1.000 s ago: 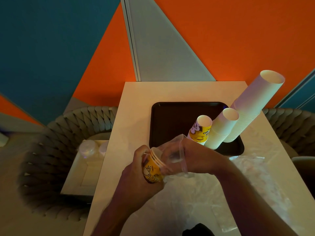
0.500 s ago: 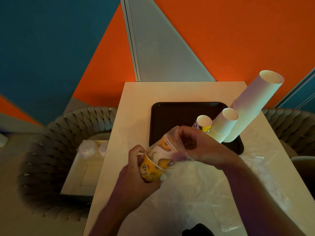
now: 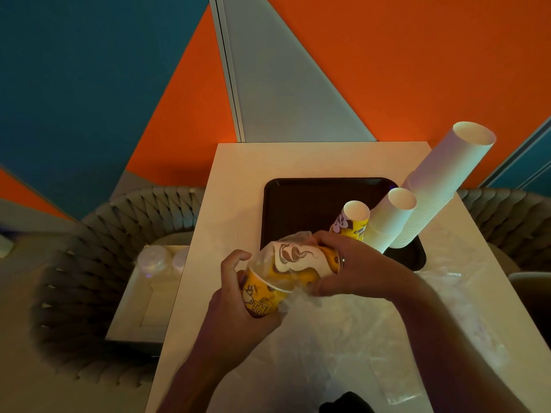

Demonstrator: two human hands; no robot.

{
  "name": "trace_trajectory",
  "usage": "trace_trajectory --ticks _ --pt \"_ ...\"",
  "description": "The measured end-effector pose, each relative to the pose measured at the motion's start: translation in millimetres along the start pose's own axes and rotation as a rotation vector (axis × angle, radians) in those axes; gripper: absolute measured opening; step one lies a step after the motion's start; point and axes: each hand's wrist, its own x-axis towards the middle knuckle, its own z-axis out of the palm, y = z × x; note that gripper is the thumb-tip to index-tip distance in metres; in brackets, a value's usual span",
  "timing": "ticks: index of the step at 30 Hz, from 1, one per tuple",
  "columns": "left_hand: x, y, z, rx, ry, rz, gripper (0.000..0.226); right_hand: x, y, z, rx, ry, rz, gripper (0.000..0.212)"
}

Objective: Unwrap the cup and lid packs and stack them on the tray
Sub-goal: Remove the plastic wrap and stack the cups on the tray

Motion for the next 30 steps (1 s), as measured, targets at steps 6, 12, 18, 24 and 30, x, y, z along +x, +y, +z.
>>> trace_trajectory --ticks 6,12,18,24,30 --pt "-2 1 3 -0.005 -0.009 -0.006 0.095 4 5 9 -0.190 0.001 -0.066 0.072" --pt "0 4 1 -0.049 0.030 -0.010 0.087 5 19 13 -0.199 0.048 -0.054 0.064" --pt "0 6 -1 -0.037 0.048 -0.039 0.084 6 21 -12 -0.235 0.569 -0.080 0.063" --pt "-2 5 0 -0.030 0.042 -0.049 0.090 5 23 -26 -0.028 0.797 -0.165 0.067" --pt "-2 3 -2 -0.027 0.041 -0.045 0.089 13 38 -30 -0.075 0.827 -0.175 0.083"
